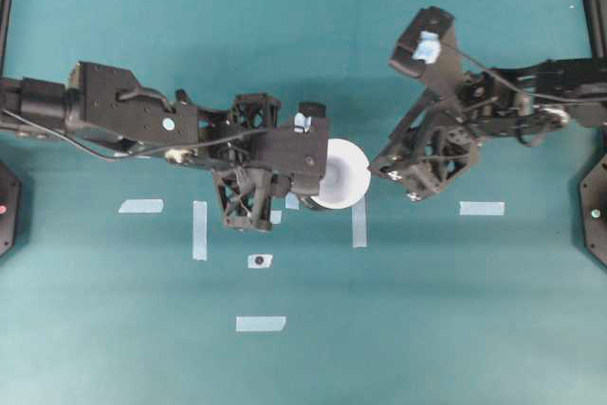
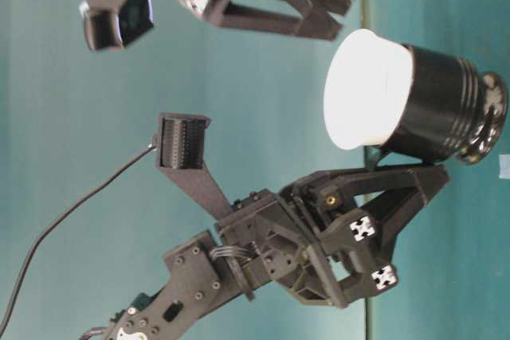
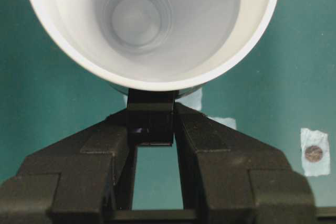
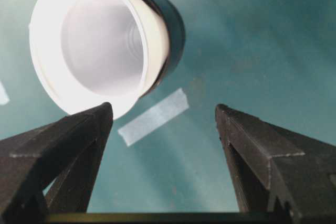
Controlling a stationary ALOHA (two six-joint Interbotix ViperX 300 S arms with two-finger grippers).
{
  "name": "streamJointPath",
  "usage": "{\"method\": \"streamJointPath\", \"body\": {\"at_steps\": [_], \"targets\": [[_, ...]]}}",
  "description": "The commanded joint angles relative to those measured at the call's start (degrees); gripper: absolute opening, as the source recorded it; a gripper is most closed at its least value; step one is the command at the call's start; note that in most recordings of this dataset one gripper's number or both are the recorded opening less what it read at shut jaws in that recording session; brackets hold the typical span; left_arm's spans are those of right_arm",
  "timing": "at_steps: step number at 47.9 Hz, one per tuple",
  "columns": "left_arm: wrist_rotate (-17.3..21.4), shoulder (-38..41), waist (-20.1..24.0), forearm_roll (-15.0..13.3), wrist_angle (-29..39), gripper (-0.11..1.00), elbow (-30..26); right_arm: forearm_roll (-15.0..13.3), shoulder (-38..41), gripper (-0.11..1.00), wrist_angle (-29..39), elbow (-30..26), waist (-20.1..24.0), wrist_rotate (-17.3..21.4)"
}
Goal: Holding the cup holder with the left arm, the right arm places the cup into the cup holder.
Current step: 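Open right gripper and pull it back away from the cup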
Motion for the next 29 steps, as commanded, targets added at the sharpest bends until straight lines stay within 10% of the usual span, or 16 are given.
{"method": "streamJointPath", "body": {"at_steps": [1, 29], "targets": [[-0.5, -0.4, -1.0, 0.0, -0.6, 0.25, -0.5, 0.1, -6.2, 0.85, -0.5, 0.1, 0.0, 0.6], [-3.3, 1.7, -1.8, 0.2, -5.3, 0.25, 2.3, 0.1, -6.7, 0.85, -2.4, 3.0, 1.1, 3.6]]}}
